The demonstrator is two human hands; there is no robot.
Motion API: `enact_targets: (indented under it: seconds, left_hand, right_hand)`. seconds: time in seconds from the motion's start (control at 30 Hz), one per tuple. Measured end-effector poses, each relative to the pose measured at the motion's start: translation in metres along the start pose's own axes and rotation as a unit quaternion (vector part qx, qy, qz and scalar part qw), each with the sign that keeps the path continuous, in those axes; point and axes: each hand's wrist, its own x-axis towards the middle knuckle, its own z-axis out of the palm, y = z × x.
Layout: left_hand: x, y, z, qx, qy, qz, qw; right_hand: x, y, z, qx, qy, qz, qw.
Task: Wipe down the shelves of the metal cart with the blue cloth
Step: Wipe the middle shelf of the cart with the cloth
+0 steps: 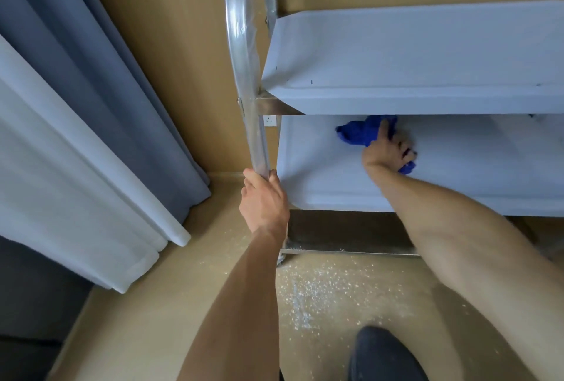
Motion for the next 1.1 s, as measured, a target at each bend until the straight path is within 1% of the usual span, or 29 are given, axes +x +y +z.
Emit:
enact_targets:
  seconds: [0.03,0.1,0.17,0.23,0.3,0.37,0.43,0.47,0.53,0.6,0.7,0.8,0.83,0.87,0.93,1.0,1.03,1.1]
  left_hand:
    - [0.001,0.001,0.000,-0.001,0.001,0.001,1.000]
    - [0.002,0.000,0.000,-0.004,0.000,0.000,1.000]
    - [0.004,-0.002,0.000,-0.004,-0.001,0.005,1.000]
    - [0.005,-0.006,0.001,-0.005,0.005,0.006,1.000]
    - [0.008,-0.011,0.003,-0.011,0.011,-0.004,1.000]
    - [0.012,-0.013,0.004,-0.015,0.010,-0.019,1.000]
    - [0.015,-0.016,0.001,-0.022,0.010,-0.034,0.999]
    - [0.016,-0.017,-0.001,-0.027,0.008,-0.040,0.999]
    - [0.015,-0.015,-0.006,-0.030,-0.001,-0.051,0.998]
    - [0.012,-0.008,-0.012,-0.035,-0.020,-0.069,0.997]
    - [0.010,0.000,-0.022,-0.042,-0.053,-0.088,0.994]
    - [0.012,-0.009,-0.038,-0.031,-0.116,-0.063,0.991]
    - [0.012,-0.012,-0.043,-0.024,-0.137,-0.053,0.989]
    - [0.011,-0.014,-0.048,-0.022,-0.151,-0.047,0.987]
    - [0.011,-0.015,-0.053,-0.025,-0.155,-0.040,0.987]
    - [0.011,-0.011,-0.052,-0.025,-0.145,-0.035,0.989]
    - [0.011,-0.010,-0.050,-0.021,-0.145,-0.031,0.989]
    - [0.010,-0.008,-0.048,-0.008,-0.153,-0.025,0.988]
  right_hand:
    - [0.012,0.001,-0.001,0.001,-0.015,0.008,1.000]
    - [0.032,-0.013,0.005,0.002,-0.039,-0.008,0.999]
    - [0.041,-0.042,0.017,-0.008,-0.076,-0.043,0.996]
    - [0.033,-0.079,0.031,-0.005,-0.113,-0.080,0.990]
    - [0.007,-0.114,0.046,0.034,-0.122,-0.141,0.982]
    - [-0.029,-0.139,0.052,0.066,-0.123,-0.232,0.963]
    - [-0.058,-0.146,0.049,0.079,-0.131,-0.303,0.941]
    - [-0.068,-0.144,0.045,0.084,-0.143,-0.318,0.934]
    - [-0.083,-0.130,0.032,0.082,-0.162,-0.327,0.927]
    - [-0.106,-0.110,0.022,0.063,-0.151,-0.331,0.929]
    - [-0.159,-0.087,0.011,0.069,-0.132,-0.316,0.937]
    - [-0.212,-0.071,0.006,0.082,-0.093,-0.267,0.956]
    - [-0.225,-0.065,0.006,0.089,-0.077,-0.258,0.959]
    - [-0.233,-0.059,0.007,0.093,-0.054,-0.267,0.958]
    - [-0.235,-0.046,0.007,0.073,-0.013,-0.322,0.944]
    - [-0.216,-0.033,0.002,0.042,0.002,-0.343,0.939]
    - [-0.203,-0.024,0.000,0.029,0.010,-0.328,0.944]
    - [-0.176,0.003,-0.006,0.015,0.040,-0.258,0.965]
